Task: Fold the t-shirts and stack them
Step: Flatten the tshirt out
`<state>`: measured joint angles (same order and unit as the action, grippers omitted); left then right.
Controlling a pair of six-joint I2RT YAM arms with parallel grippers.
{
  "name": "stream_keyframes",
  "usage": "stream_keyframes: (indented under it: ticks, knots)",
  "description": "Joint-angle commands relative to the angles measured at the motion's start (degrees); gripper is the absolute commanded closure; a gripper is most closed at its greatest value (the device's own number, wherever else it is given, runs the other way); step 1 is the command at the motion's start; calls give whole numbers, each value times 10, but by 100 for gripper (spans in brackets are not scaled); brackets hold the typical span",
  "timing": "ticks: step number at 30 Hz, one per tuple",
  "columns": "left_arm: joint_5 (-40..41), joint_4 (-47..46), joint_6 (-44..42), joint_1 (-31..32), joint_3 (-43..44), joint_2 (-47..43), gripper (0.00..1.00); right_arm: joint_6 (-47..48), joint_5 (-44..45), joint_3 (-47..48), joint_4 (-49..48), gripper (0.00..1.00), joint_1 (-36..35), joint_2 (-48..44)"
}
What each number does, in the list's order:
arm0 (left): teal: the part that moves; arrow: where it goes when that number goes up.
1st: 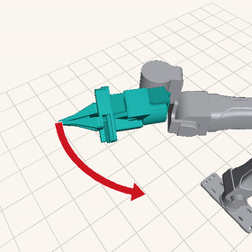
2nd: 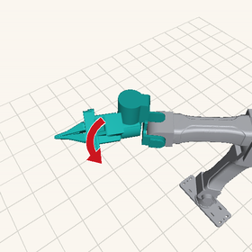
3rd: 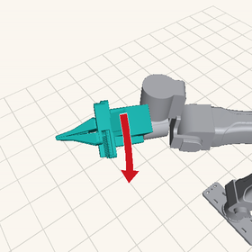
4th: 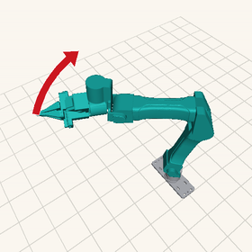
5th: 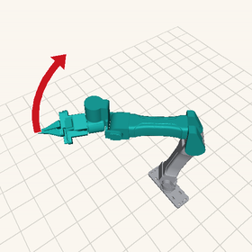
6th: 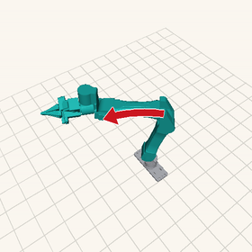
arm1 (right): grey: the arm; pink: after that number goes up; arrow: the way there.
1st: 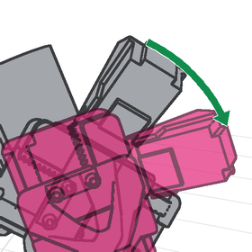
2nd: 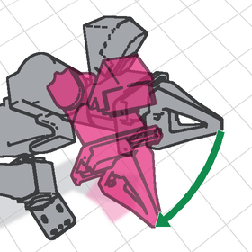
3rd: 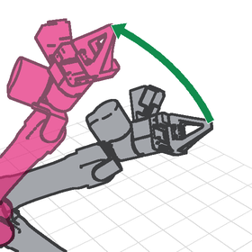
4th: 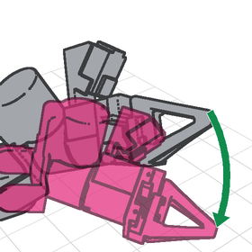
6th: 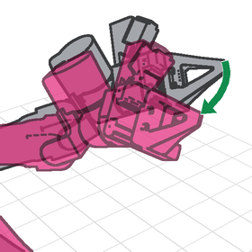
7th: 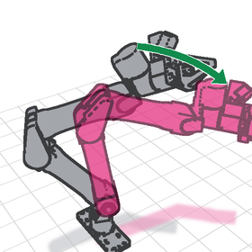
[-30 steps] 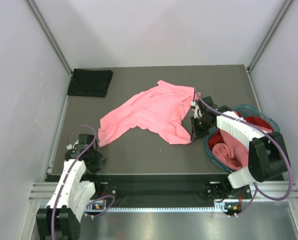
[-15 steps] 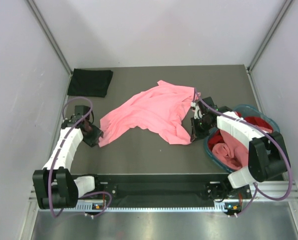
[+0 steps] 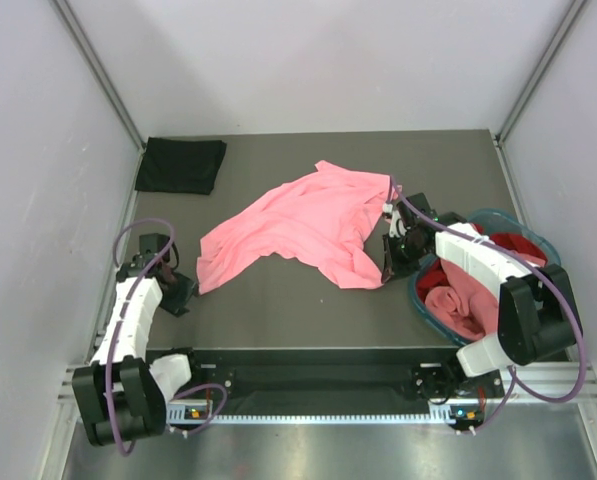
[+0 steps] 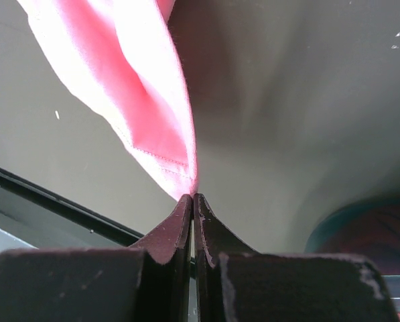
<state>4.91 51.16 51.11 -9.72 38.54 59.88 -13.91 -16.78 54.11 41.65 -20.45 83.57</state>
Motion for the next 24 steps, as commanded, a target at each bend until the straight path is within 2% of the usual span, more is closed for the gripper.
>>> stream_keyframes:
  ticks: [1, 6, 10, 13, 18, 24]
  knots:
    - [5, -4, 2, 5, 13, -11, 53, 11, -5, 19, 0, 100, 8, -24]
    - [5, -4, 2, 60, 34, -1, 53, 14, -7, 8, -3, 100, 11, -19]
    - [5, -4, 2, 154, 94, 36, 53, 14, -8, 11, -4, 100, 11, -17]
    - [5, -4, 2, 200, 108, 37, 53, 10, -9, 14, -4, 100, 11, -14]
    - [5, -4, 2, 212, 83, 7, 53, -4, -12, 9, -10, 100, 11, -17]
    - [5, -4, 2, 194, 54, -42, 53, -10, -13, 7, -8, 100, 11, -24]
